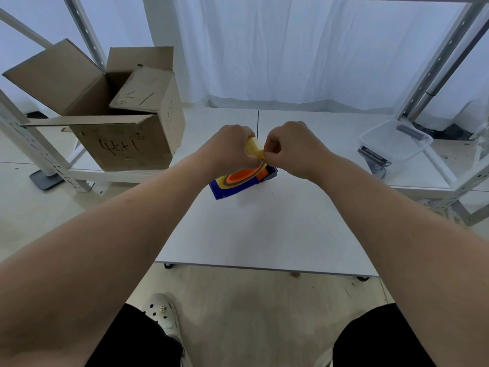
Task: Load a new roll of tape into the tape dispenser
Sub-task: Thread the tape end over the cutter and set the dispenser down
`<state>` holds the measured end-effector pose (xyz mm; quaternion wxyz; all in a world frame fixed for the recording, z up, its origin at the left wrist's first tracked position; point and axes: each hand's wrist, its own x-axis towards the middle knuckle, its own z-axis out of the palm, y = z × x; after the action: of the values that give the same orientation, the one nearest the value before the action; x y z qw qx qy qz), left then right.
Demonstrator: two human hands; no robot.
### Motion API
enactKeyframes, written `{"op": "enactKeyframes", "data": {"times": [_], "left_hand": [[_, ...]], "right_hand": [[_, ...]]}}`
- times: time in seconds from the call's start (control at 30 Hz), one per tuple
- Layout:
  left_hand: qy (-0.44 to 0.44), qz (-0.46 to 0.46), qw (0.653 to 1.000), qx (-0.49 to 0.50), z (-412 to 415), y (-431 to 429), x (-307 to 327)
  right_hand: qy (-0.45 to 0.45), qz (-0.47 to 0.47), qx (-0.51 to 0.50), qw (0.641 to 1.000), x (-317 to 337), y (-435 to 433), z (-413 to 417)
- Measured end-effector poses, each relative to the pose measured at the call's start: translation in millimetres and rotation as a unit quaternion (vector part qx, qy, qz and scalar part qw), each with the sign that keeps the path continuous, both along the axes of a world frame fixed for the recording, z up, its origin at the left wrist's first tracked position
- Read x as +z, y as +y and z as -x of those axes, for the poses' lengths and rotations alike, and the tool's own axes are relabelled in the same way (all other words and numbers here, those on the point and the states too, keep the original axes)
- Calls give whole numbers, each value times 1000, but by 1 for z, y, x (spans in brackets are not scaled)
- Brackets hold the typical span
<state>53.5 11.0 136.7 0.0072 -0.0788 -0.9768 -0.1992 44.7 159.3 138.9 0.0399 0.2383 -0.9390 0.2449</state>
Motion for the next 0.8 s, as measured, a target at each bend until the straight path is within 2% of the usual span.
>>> {"op": "enactKeyframes", "data": {"times": [0.17, 0.3, 0.4, 0.6, 0.67, 0.73, 0.8], "left_hand": [[7, 31, 999, -12, -1, 3, 0], [27, 36, 999, -22, -5, 5, 2], [44, 37, 998, -26, -6, 6, 1], [59, 24, 998, -12, -7, 0, -2], [57, 19, 998, -6, -7, -2, -2], [56, 19, 998, -7, -7, -2, -2], [55, 23, 998, -8, -8, 0, -2]], "right_hand": [[15, -31, 8, 999, -4, -2, -1], [23, -21, 2, 1000, -5, -3, 0], [6, 20, -22, 1000, -9, -2, 2], [-87, 188, -52, 977, -12, 5, 4], [-111, 190, -38, 975, -12, 3, 4], [-97, 153, -32, 983, -15, -1, 3], [-76, 160, -39, 983, -17, -3, 4]]}}
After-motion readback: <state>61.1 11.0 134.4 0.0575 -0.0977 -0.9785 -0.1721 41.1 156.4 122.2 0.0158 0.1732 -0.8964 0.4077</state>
